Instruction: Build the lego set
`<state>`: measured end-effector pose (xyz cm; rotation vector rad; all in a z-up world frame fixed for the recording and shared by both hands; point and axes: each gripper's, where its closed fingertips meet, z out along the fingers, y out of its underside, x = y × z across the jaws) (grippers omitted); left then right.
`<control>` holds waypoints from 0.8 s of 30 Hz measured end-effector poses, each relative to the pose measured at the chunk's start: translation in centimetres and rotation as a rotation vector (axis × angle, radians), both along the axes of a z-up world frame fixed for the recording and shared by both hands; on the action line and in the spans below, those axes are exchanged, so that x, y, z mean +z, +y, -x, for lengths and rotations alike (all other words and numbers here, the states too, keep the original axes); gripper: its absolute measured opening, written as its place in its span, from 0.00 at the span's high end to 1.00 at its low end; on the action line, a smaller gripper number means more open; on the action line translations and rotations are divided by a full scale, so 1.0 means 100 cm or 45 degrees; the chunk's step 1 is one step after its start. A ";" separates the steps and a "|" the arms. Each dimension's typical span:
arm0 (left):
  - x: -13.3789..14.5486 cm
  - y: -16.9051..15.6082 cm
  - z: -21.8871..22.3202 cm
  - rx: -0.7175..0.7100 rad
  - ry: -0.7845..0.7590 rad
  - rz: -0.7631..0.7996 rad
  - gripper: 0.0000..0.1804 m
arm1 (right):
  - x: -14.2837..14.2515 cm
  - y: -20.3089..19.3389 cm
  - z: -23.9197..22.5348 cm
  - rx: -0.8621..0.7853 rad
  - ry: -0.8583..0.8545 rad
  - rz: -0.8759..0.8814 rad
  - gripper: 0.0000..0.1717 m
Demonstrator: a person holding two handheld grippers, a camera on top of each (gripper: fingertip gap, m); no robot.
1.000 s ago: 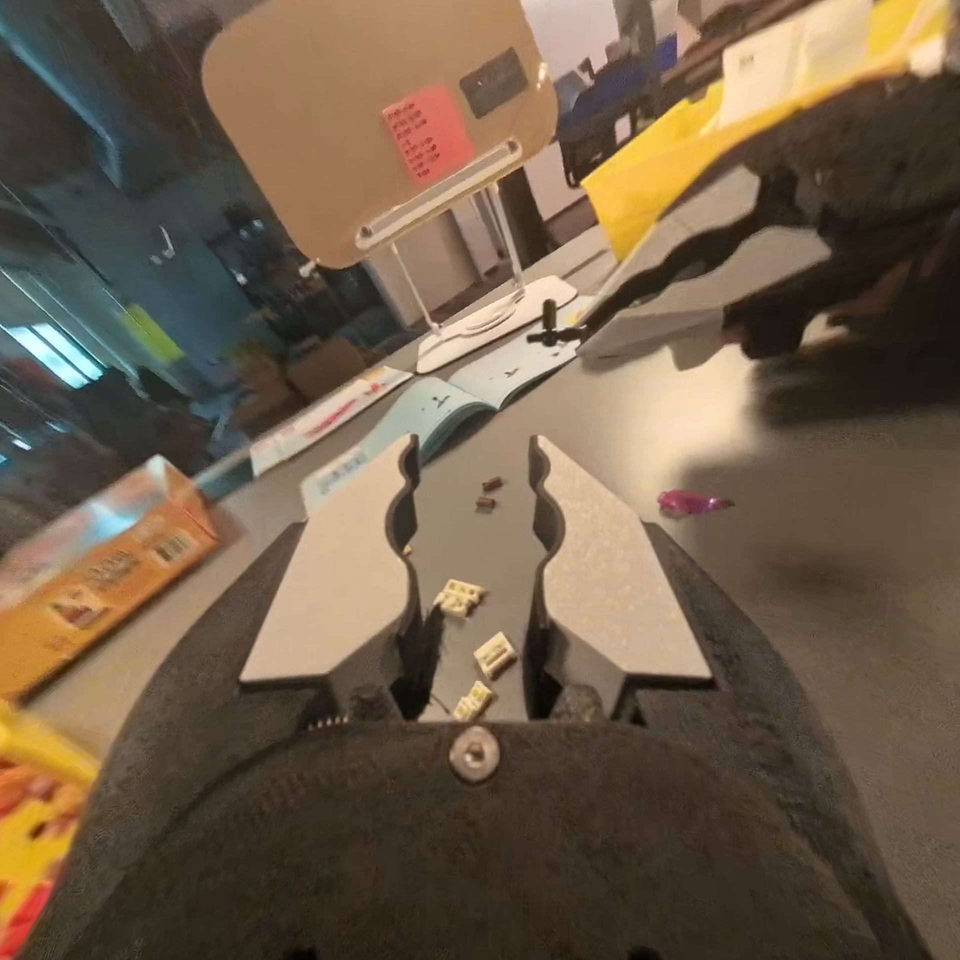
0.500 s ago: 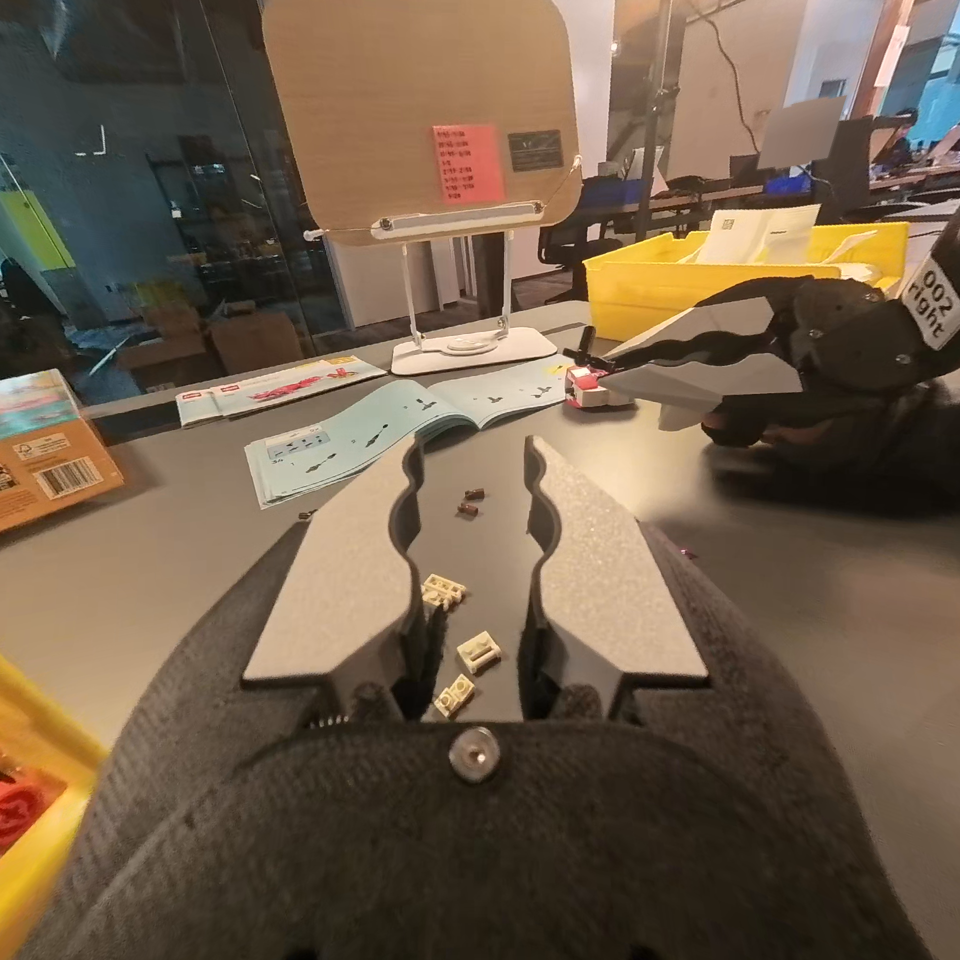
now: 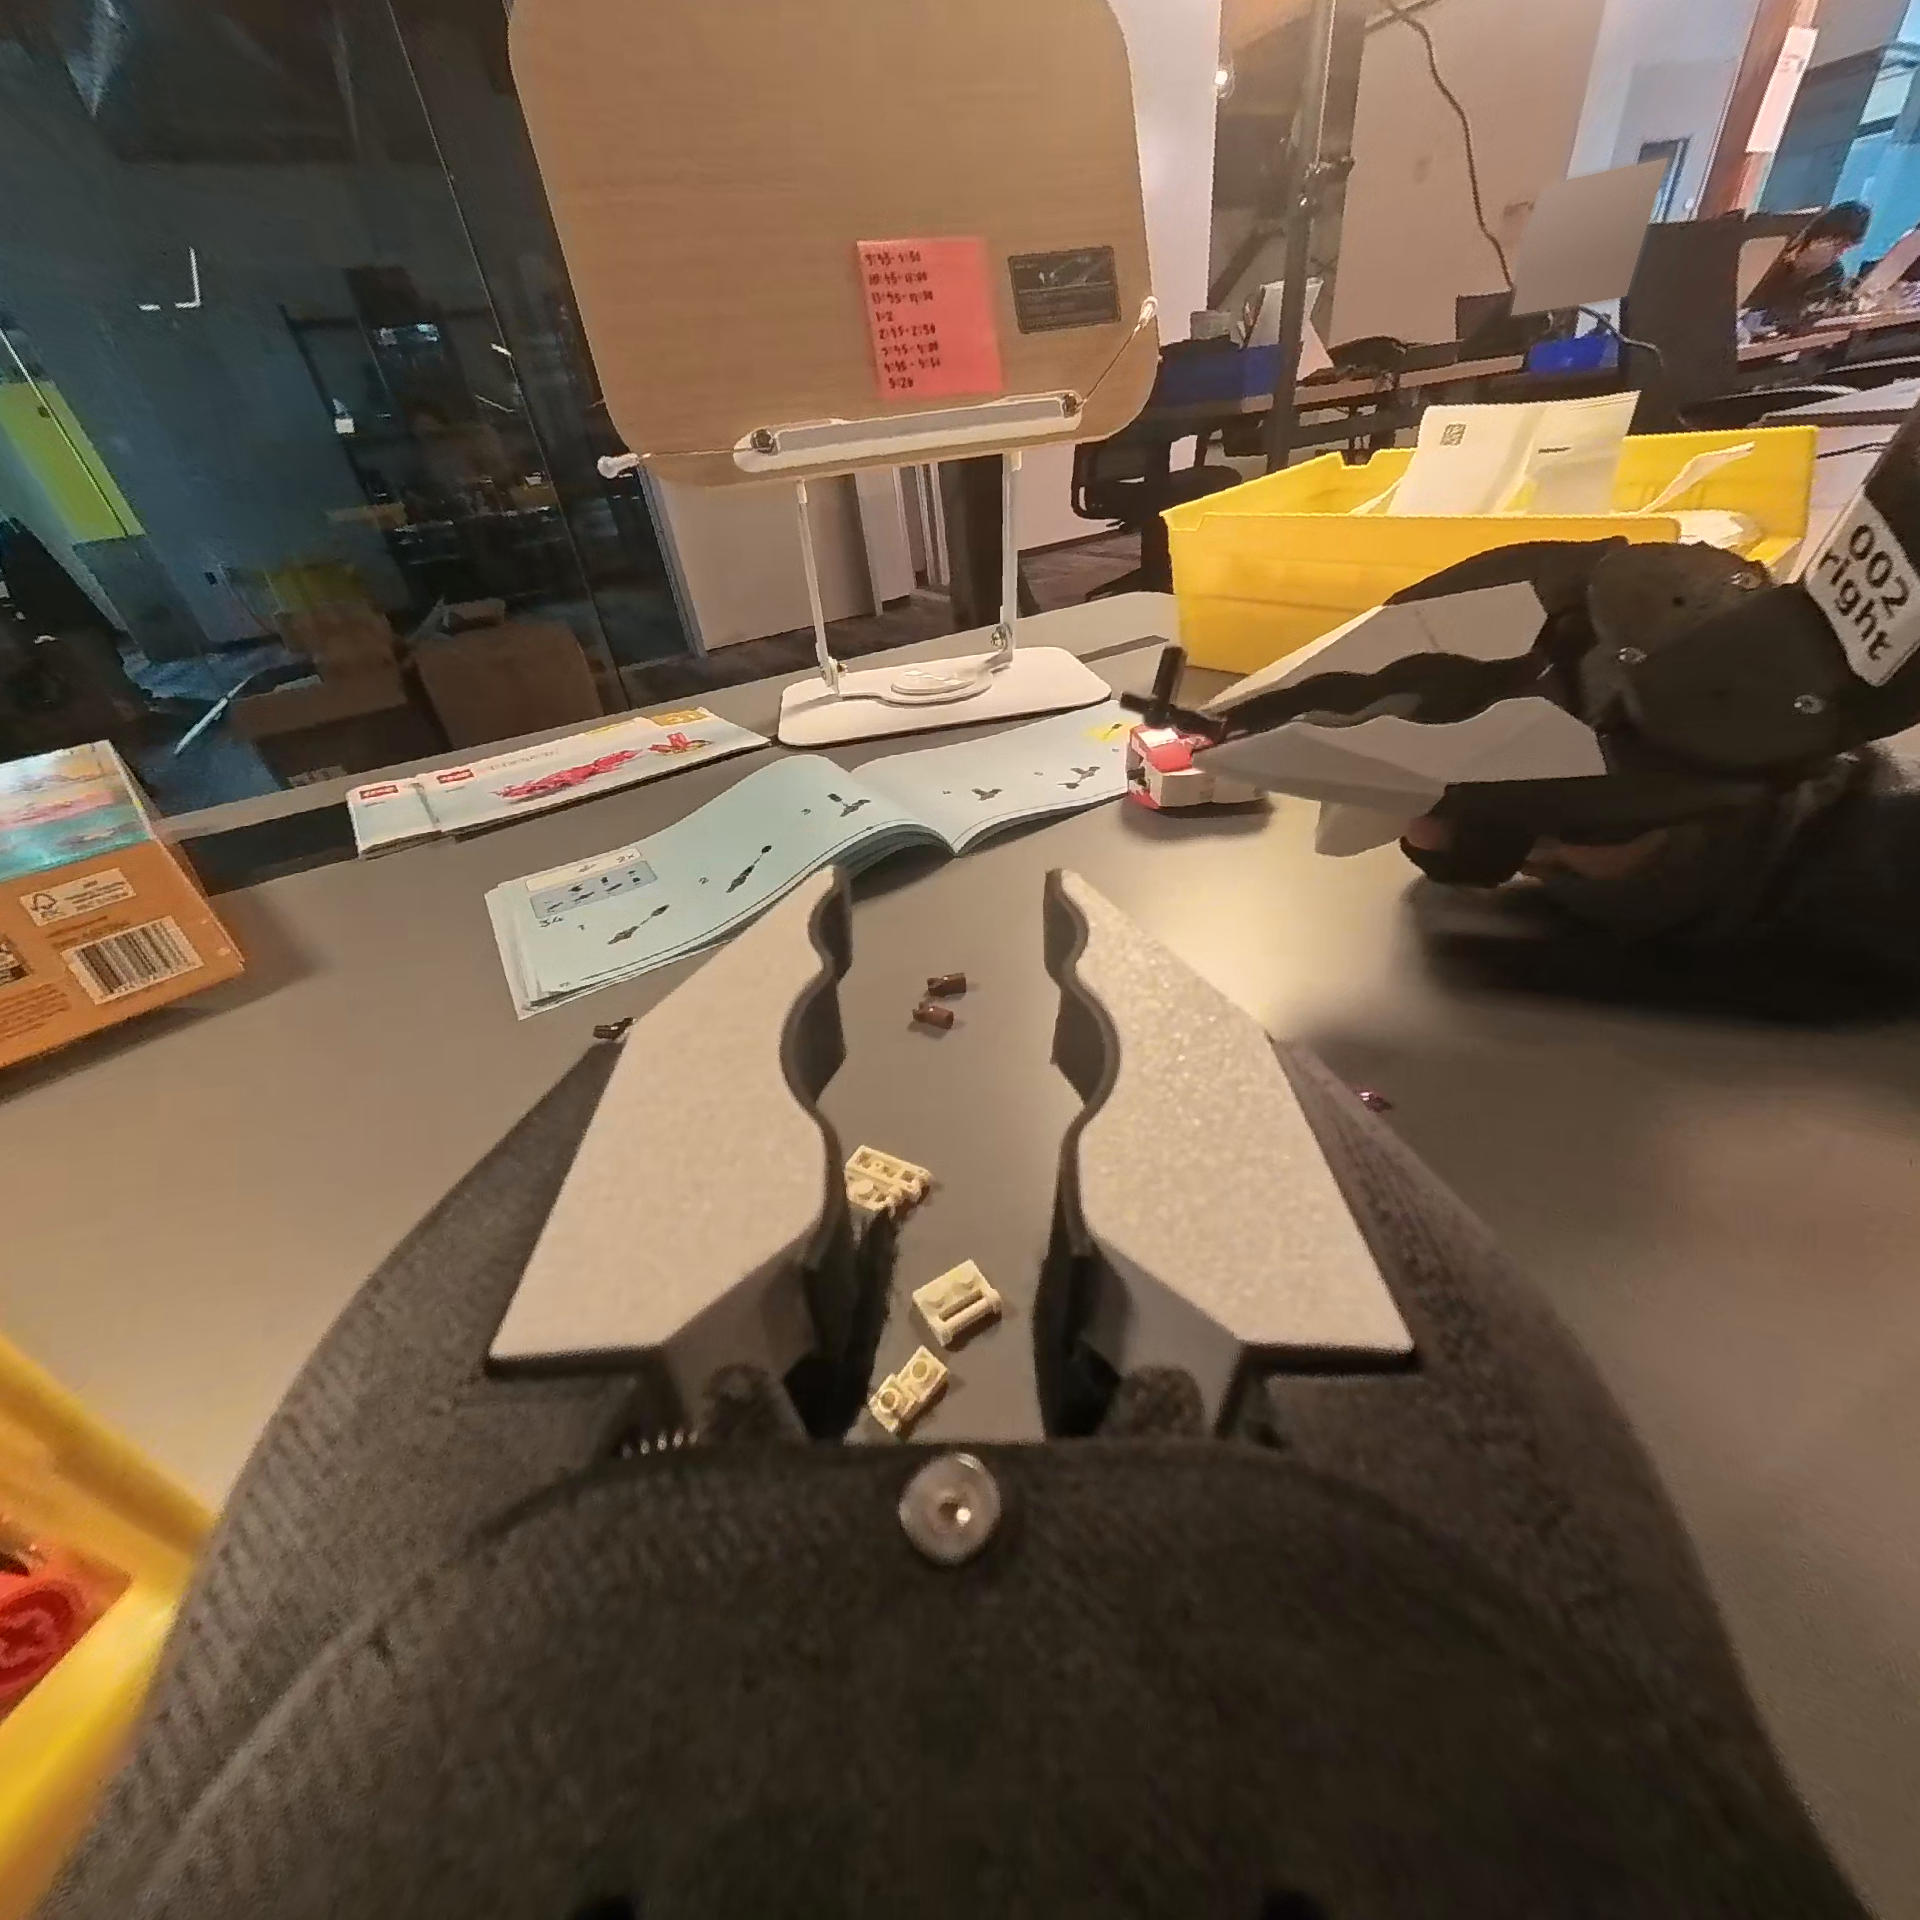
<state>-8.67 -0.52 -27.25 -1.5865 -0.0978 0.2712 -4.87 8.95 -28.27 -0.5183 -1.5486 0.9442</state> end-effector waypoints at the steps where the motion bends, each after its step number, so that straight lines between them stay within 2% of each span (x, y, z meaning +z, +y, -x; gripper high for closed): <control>1: 0.000 0.000 0.000 0.000 0.001 0.001 0.80 | 0.000 0.000 0.000 0.001 -0.001 -0.004 0.97; 24: 0.000 0.000 0.000 0.001 0.000 0.000 0.80 | -0.002 -0.002 0.001 0.005 0.001 -0.025 0.97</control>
